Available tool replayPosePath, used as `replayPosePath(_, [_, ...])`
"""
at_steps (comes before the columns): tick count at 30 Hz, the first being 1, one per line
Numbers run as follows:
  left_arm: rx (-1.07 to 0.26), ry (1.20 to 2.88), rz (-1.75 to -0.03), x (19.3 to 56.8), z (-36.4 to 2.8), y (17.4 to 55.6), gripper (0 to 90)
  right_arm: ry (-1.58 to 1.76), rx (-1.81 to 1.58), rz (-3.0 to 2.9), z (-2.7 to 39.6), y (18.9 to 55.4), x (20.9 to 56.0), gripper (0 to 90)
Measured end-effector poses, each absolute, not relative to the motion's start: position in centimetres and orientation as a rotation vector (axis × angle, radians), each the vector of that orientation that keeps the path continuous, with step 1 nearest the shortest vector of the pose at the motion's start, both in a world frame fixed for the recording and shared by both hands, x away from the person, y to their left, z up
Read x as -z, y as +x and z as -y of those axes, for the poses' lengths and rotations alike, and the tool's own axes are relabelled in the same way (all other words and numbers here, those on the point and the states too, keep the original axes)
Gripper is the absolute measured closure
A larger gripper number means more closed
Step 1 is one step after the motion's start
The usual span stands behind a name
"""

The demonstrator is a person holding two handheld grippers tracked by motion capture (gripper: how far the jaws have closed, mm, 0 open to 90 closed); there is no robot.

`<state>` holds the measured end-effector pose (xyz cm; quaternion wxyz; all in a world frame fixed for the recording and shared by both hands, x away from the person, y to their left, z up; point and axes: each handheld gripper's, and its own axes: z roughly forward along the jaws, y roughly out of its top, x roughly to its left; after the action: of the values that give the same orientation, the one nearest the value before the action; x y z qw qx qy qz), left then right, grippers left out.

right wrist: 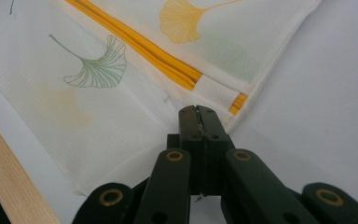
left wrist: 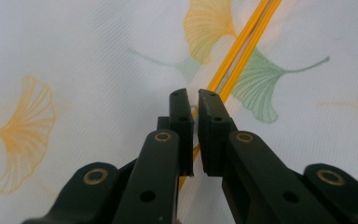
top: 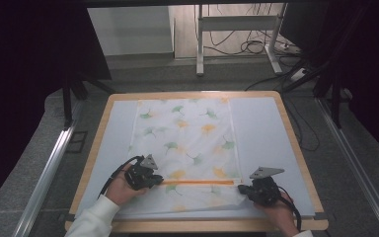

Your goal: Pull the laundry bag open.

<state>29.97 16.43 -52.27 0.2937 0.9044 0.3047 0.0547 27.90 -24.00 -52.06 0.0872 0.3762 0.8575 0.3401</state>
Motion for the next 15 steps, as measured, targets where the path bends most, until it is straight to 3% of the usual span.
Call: replayPosePath(15, [-0.165, 2.41, -0.842, 52.3, -18.1, 29.5, 85.7, 1.121, -1.013, -2.554, 24.0, 27.9, 52.0, 89.5])
